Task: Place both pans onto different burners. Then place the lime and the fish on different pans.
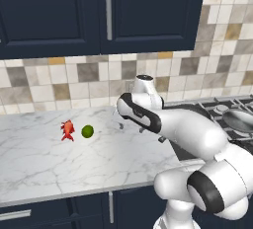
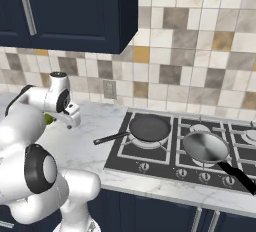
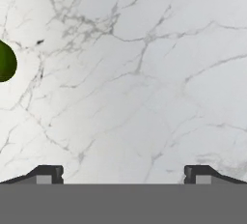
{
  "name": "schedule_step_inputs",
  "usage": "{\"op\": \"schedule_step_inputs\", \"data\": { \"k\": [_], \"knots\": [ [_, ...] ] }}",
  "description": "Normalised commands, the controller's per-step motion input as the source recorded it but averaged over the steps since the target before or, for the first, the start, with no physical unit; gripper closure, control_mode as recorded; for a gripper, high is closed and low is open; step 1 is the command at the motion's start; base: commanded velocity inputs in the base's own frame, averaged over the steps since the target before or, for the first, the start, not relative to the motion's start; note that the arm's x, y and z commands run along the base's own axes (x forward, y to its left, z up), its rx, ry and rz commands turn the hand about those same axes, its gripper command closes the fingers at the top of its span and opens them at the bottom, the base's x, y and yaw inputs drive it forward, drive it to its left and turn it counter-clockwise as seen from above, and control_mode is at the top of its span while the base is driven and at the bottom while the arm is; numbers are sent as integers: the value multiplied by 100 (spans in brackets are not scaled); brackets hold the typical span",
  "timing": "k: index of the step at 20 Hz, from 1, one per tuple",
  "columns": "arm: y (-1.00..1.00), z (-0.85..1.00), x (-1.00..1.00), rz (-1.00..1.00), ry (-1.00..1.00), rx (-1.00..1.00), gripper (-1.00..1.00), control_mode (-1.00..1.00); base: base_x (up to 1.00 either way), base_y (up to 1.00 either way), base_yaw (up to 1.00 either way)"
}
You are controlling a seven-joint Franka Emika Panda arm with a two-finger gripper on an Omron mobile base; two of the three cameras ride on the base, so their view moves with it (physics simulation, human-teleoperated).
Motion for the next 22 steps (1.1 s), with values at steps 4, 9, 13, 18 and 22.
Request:
{"op": "schedule_step_inputs", "data": {
  "k": [4, 9, 13, 18, 22],
  "knots": [
    [56, 0, 12, 17, 0, 0, -100, -100, 0, 0, 0],
    [52, 0, 13, 18, 0, 0, -100, -100, 0, 0, 0],
    [47, 0, 19, 15, 0, 0, -100, -100, 0, 0, 0],
    [41, 0, 14, 10, 0, 0, -100, -100, 0, 0, 0],
    [31, 0, 20, 6, -1, 0, -100, -100, 0, 0, 0]
  ]
}}
